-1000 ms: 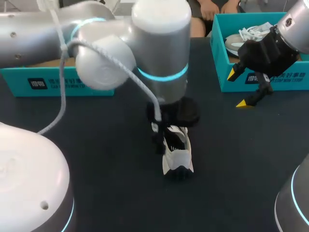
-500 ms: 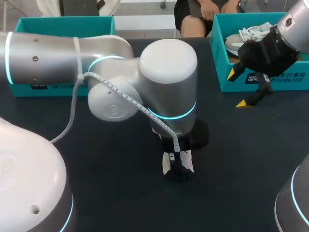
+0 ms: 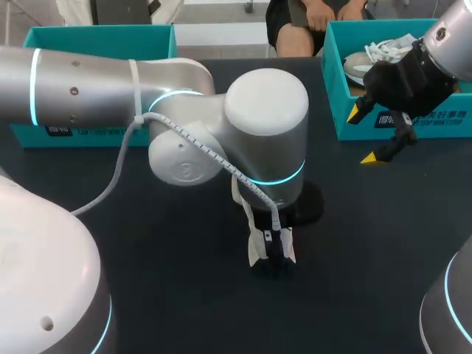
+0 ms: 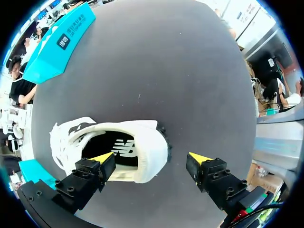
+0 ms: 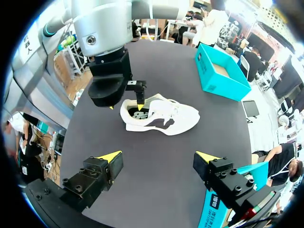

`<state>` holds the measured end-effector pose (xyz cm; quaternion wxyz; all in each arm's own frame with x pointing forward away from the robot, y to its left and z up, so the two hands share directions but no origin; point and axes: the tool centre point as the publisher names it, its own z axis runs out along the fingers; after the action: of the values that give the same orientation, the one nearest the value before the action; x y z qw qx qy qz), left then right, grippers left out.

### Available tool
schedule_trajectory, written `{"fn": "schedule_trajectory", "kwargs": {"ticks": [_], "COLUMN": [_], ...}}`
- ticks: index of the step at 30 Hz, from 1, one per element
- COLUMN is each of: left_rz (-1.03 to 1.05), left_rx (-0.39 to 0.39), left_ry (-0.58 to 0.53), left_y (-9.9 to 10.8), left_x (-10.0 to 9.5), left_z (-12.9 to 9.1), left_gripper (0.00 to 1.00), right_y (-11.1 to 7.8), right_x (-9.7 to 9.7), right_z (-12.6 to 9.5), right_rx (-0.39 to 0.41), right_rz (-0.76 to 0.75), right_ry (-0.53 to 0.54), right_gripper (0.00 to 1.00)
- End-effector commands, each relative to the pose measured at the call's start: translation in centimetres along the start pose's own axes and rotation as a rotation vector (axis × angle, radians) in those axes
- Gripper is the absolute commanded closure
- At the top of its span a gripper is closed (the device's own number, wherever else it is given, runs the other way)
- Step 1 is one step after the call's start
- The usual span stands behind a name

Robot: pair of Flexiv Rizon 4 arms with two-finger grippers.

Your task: Take the shoe out of the shoebox, open the shoe tongue, remove and reinsert the insole, then place the shoe into the shoebox

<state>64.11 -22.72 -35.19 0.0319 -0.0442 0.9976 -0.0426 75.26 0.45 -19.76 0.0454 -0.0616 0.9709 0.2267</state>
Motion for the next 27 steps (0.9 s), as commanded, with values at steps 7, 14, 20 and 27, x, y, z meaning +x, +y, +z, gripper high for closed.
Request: {"fn": "schedule_trajectory", "kwargs": {"ticks": [7, 14, 20, 27], "left_rz": [0.007, 0.012, 0.003, -0.003], "left_rx": [-0.014, -0.031, -0.049, -0.060], "left_ry": [0.012, 0.030, 0.080, 0.118], "left_y": [-1.2, -1.0, -0.7, -0.3], "left_x": [0.6, 0.8, 0.9, 1.3], "left_z": [3.2, 4.3, 5.0, 5.4], "left_gripper": [0.10, 0.23, 0.51, 0.90], "right_y": [0.0, 0.0, 0.0, 0.0], "right_x": [-0.1, -0.1, -0.1, -0.1], "right_z": [0.1, 0.1, 0.1, 0.1], "right_rx": [0.003, 0.003, 0.003, 0.003], "right_rz": [0.001, 0.001, 0.001, 0.001], "right_ry": [0.001, 0.001, 0.001, 0.001], "right_gripper": [0.00, 0.00, 0.00, 0.00]}}
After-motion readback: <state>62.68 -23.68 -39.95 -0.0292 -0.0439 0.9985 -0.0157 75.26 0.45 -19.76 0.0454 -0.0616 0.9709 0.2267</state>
